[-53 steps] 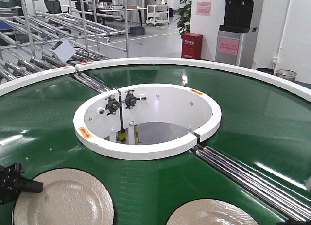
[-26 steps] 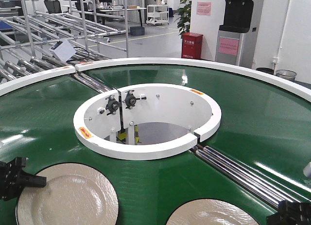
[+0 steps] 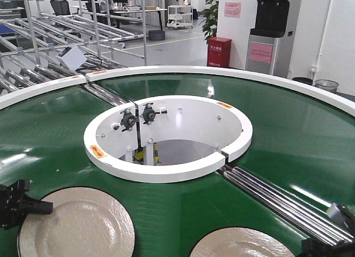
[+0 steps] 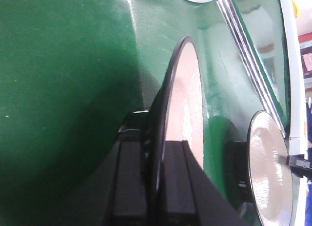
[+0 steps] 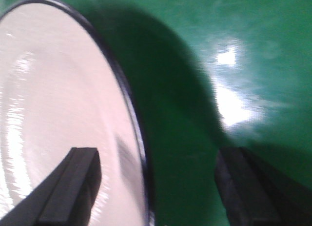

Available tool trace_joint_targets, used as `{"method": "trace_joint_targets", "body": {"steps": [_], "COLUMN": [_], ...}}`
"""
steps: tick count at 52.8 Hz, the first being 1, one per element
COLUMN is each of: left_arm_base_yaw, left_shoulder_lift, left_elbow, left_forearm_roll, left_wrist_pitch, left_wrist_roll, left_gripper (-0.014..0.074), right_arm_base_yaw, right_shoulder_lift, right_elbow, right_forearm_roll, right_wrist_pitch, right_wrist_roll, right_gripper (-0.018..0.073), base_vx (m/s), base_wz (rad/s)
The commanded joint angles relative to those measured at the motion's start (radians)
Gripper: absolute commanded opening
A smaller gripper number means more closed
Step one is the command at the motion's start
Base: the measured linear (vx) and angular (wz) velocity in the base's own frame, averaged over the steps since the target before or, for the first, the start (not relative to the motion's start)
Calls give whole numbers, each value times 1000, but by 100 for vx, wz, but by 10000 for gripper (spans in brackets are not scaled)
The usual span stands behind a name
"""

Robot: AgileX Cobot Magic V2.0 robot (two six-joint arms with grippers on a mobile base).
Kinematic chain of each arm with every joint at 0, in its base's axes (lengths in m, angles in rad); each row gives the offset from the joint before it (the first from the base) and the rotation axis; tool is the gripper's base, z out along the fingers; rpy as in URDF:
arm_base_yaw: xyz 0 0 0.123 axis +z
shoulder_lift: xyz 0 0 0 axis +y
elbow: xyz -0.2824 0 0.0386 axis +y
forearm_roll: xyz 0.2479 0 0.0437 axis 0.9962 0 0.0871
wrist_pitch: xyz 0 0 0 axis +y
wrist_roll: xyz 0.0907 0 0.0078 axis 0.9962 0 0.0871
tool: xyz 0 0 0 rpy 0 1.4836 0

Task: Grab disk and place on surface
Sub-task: 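Close both grippers on the near rims of the plates, then lift both plates upright off the carousel with both grippers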

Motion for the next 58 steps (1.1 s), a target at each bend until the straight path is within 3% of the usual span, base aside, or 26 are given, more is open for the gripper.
{"method": "trace_joint_targets", "body": {"steps": [1, 19, 30, 36, 43, 49, 58], "left_arm_base_yaw": [-2, -2, -2, -2, -2, -2, -2], "left_shoulder_lift": [-64, -64, -64, -64, -64, -76, -114], "left_elbow": [-27, -27, -27, -27, -27, -27, -27], "left_forearm_roll": [-120, -120, -125, -153, -265, -362, -413], "left_wrist_pitch": [68, 71, 76, 99, 161, 181, 181], "left_wrist_roll": [-15, -15, -16, -16, -15, -16, -49], "left_gripper": [-8, -8, -8, -8, -8, -8, -8], "right_arm_base_yaw": [-2, 32, 57, 53, 53, 42, 17], "right_shoulder_lift": [-14, 62, 67, 53, -7, -80, -211], "right_elbow": [-25, -25, -25, -25, -25, -25, -25], "right_forearm_roll": [86, 167, 266, 279, 315, 409, 552], "right_wrist_pitch": [41, 76, 89, 109, 126, 141, 169], "right_wrist_roll": [-42, -113, -181, -175, -149, -140, -99], "right_gripper": [496, 280, -17, -12, -9, -9, -9], "base_vx": [0, 0, 0, 0, 0, 0, 0], "base_wz": [0, 0, 0, 0, 0, 0, 0]}}
